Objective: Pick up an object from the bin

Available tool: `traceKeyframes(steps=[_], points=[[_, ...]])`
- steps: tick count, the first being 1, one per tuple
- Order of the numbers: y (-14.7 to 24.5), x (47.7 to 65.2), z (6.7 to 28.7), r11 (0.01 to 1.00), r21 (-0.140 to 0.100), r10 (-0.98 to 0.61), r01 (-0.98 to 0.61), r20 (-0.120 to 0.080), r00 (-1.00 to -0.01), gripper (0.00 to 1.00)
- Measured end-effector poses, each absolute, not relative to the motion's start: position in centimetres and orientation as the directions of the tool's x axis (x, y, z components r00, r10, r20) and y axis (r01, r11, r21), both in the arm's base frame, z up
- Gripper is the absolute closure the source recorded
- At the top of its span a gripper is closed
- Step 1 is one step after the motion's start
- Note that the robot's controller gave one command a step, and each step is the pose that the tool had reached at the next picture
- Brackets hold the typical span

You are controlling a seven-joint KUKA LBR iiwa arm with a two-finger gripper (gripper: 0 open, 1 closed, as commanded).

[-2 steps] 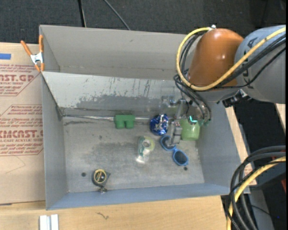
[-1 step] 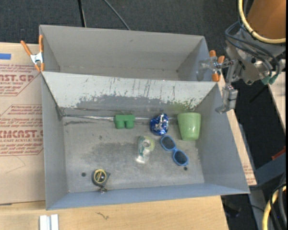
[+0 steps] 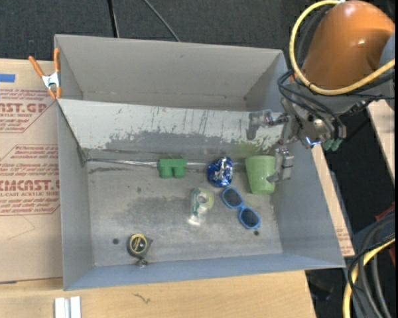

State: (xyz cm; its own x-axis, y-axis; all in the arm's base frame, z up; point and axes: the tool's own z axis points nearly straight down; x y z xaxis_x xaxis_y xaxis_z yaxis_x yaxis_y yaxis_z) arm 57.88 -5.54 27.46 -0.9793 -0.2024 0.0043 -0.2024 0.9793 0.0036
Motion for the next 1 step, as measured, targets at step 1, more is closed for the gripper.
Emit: traceKeyframes(steps=[1], points=[[-1.53,57.21,11.43,0.939,0.004,-0.343,-0.343,0.005,-0.939,0.00]])
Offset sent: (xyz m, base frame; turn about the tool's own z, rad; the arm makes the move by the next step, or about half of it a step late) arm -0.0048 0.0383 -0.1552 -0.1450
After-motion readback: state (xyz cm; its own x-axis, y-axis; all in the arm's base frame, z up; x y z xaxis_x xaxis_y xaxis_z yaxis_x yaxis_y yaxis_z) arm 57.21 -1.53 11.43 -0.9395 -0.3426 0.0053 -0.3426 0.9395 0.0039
